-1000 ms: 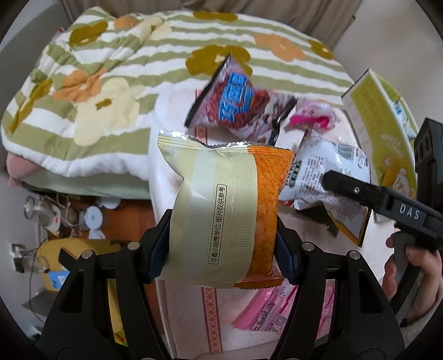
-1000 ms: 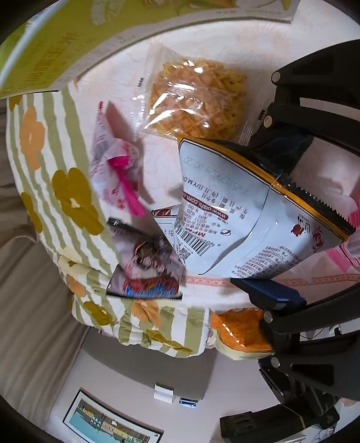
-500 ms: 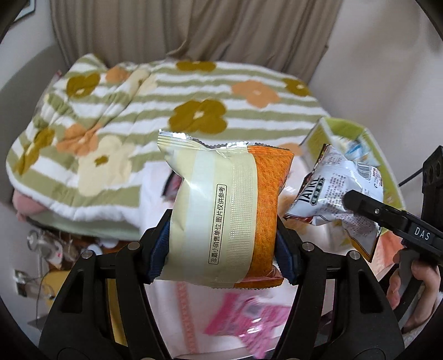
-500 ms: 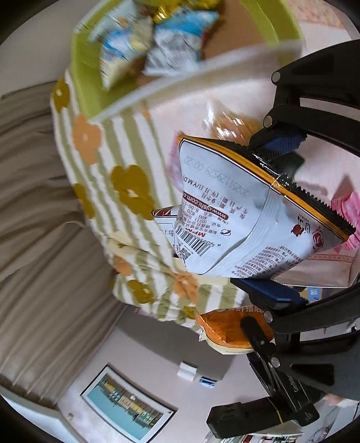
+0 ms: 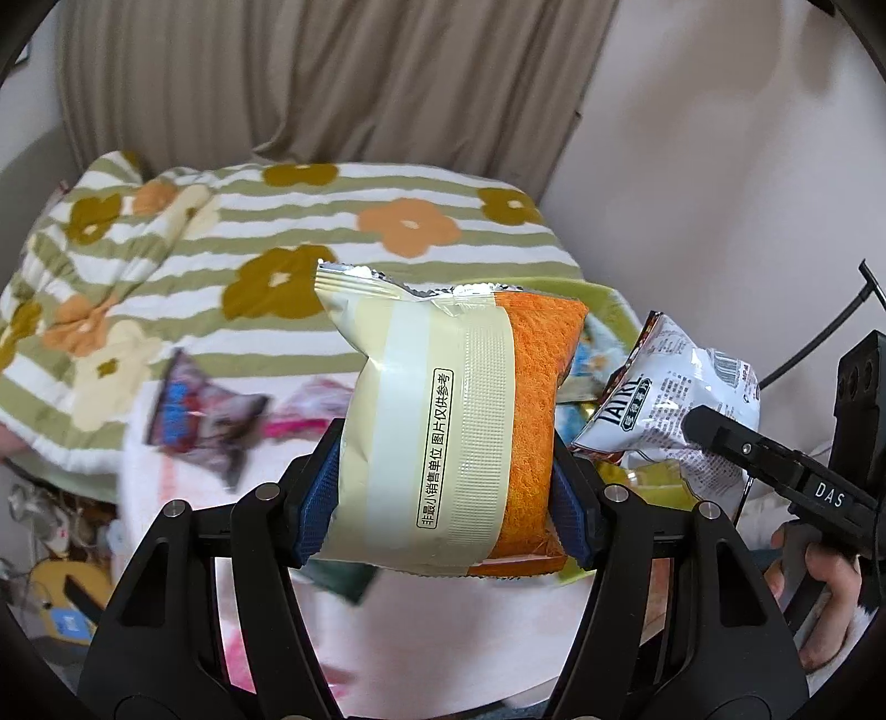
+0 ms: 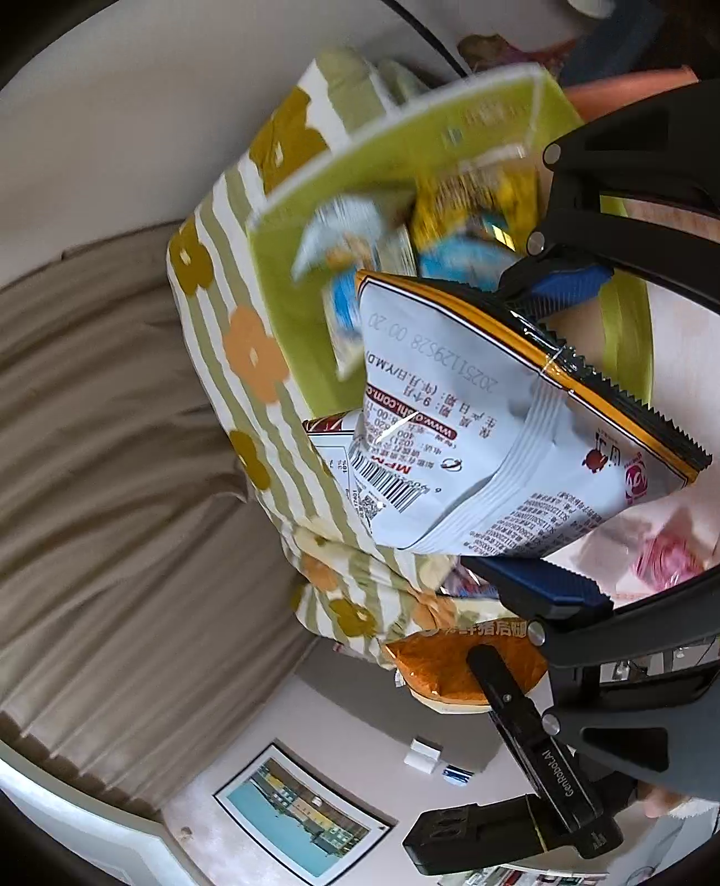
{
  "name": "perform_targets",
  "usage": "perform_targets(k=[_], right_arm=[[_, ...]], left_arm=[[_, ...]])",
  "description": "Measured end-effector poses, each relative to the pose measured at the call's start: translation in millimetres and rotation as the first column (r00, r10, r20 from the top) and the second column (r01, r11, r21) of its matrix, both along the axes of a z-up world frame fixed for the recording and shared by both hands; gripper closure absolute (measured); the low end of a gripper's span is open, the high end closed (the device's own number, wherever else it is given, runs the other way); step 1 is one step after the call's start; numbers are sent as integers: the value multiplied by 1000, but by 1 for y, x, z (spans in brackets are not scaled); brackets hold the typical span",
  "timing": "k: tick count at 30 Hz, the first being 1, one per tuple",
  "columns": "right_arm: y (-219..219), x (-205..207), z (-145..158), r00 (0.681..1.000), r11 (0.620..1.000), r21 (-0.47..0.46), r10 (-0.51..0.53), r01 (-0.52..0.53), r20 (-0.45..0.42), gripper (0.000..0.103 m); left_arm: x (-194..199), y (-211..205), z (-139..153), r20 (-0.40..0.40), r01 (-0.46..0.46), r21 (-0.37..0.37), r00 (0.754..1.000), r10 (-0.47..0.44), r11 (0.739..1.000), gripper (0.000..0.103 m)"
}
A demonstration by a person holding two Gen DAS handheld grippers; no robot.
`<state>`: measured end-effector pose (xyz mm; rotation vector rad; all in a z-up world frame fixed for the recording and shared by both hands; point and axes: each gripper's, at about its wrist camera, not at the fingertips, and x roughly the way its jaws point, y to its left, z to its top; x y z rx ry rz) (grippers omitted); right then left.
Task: Organize snacks
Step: 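Carry both bags over the yellow box and open left tool to drop its bag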
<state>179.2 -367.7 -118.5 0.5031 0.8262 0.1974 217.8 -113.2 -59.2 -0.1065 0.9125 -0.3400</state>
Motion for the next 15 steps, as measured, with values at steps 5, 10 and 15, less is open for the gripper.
perform_targets(k=[5,10,15], right_arm=[[-55,0,-2,1000,1000,-22,-8,8,-8,31],[-92,2,-13,999,1000,-17,-12,11,-37,31],[-114,0,-28,997,999,21,-35,37,-66,31]], left_arm=[[8,-69,-19,-52,18,8,999,-17,1000,41],[13,-116,-47,-127,38,32,991,-34,999,41],[18,-139,-73,-199,66,61,979,-52,996,41]])
